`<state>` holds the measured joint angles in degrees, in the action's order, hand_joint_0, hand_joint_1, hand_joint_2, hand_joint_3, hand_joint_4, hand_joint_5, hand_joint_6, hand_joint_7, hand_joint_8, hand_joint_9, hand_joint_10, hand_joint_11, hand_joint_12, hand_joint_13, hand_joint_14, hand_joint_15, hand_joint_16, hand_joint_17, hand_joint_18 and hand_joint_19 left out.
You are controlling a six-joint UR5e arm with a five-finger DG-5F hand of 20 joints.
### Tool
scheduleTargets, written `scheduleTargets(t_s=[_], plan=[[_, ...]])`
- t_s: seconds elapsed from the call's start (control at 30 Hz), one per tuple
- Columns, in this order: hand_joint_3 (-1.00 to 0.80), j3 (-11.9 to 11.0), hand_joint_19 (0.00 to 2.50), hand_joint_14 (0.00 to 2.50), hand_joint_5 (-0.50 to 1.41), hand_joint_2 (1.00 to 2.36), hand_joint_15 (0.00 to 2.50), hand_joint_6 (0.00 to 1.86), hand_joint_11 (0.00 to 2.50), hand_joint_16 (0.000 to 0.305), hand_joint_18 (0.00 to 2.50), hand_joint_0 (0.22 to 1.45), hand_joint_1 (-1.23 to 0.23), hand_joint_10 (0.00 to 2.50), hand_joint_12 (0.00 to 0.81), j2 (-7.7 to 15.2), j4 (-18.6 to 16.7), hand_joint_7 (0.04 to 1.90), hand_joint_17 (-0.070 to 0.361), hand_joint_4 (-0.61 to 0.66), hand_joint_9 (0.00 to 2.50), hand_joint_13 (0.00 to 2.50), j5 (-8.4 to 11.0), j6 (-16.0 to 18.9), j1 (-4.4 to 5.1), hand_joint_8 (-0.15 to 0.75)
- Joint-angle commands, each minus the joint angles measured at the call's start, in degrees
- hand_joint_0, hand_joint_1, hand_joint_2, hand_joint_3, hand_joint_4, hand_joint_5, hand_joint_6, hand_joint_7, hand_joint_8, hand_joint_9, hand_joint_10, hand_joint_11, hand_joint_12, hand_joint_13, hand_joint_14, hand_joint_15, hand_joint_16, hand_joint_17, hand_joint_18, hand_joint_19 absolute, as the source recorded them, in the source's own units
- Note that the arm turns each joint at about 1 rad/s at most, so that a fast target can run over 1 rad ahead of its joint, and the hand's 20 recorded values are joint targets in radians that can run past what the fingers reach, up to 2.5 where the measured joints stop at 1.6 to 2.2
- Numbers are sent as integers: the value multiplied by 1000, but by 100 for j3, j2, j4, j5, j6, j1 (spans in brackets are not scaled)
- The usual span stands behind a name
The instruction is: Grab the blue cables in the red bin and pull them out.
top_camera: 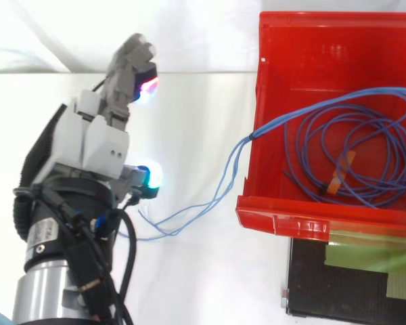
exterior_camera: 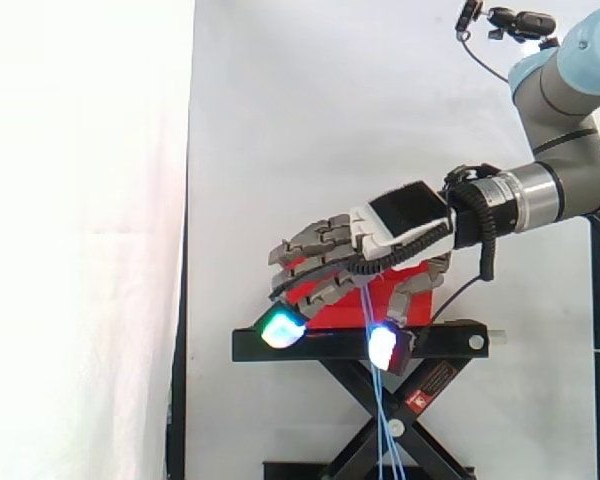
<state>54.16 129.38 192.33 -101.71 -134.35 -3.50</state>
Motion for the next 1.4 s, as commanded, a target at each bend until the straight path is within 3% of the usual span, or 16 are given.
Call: scheduleTargets(t_s=[0.0, 0.2, 0.43, 0.9, 1.0, 1.27, 1.37], plan=[[-1000, -2, 490, 10, 433, 1000, 323, 7, 232, 46, 77, 804, -823, 6, 324, 0, -3, 230, 103, 236, 383, 147, 2, -114, -81, 276], [-1000, -2, 502, 10, 412, 1000, 341, 7, 258, 46, 140, 804, -825, 7, 328, 0, 6, 230, 102, 222, 326, 195, -16, -166, -186, 262], [-1000, -20, 500, 10, 408, 1000, 348, 8, 277, 46, 145, 805, -825, 8, 331, 0, -29, 233, 103, 220, 331, 193, -34, -193, -239, 265], [-1000, -20, 530, 11, 418, 1000, 391, 7, 376, 46, 186, 806, -825, 10, 336, 0, -21, 238, 103, 230, 447, 239, -288, -351, -450, 285], [-1000, -46, 531, 11, 420, 1000, 397, 7, 373, 46, 195, 807, -824, 10, 338, 0, 103, 235, 103, 233, 447, 247, -350, -465, -485, 285], [-1000, -231, 546, 11, 431, 1000, 406, 7, 372, 45, 208, 807, -823, 12, 338, 0, 885, 243, 102, 235, 449, 258, -297, -738, -511, 287], [-1000, -275, 543, 11, 441, 1000, 403, 7, 377, 46, 219, 807, -823, 10, 339, 0, 1017, 247, 103, 238, 450, 264, -297, -843, -538, 287]])
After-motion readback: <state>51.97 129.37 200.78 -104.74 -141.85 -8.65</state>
